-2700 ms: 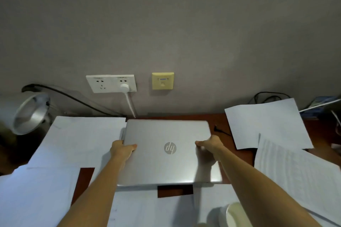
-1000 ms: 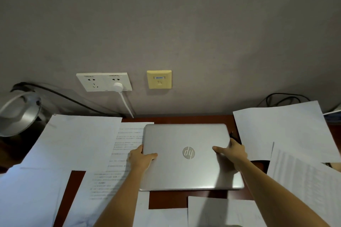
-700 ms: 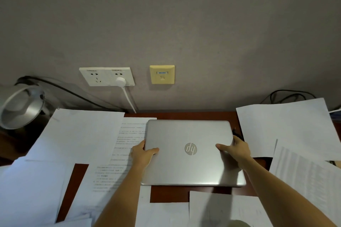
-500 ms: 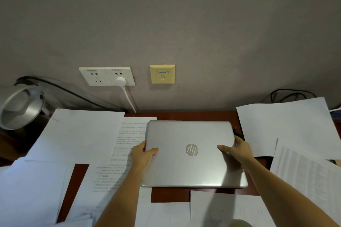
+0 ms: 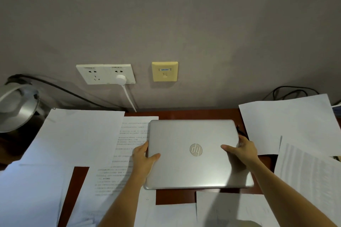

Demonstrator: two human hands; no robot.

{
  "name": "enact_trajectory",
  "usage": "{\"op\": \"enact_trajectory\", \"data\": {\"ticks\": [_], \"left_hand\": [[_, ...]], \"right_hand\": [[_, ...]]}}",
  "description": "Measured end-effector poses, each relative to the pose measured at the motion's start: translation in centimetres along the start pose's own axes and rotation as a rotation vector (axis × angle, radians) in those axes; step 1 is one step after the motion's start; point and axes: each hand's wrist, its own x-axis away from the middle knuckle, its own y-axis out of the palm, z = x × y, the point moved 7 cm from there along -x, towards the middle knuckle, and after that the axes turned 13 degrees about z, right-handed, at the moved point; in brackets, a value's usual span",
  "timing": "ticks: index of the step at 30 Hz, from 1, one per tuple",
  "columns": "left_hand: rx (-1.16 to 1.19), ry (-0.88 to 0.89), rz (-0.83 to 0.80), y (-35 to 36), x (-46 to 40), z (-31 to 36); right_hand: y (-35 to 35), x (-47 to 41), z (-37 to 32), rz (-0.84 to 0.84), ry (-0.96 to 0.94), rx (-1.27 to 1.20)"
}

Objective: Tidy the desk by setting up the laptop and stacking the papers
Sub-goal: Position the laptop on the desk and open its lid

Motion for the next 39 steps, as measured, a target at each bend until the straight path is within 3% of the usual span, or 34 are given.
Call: {"op": "enact_trajectory", "data": {"ticks": [21,29,32,35,37,39], "left_hand": [[-0.048,0.118,0.095,0.2,-0.4,0.0],[-0.250,-0.056,0.216,0.6,0.3,0.9],[-0.327,-0.132,0.235,0.9,2.0,1.3],[-0.384,-0.180,0.178,0.8,3.1,1.1],[-0.357,-0.196,0.153,0.4,3.2,0.8],[-0.255,-0.210,0.158,0.1,3.1,0.8]], "right_hand": [[0.5,-0.3,0.2,0.031,-0.002,-0.071],[0.3,0.4,0.1,0.079,-0.013,0.054],[0.8,1.8,-2.3,0.056,-0.250,0.378],[3.7,4.4,-4.7,-0.184,-0.629,0.644],[5.7,6.7,-5.3,-0.382,-0.812,0.718],[7.0,8.4,-5.9,-0.472,-0.952,0.743]]}}
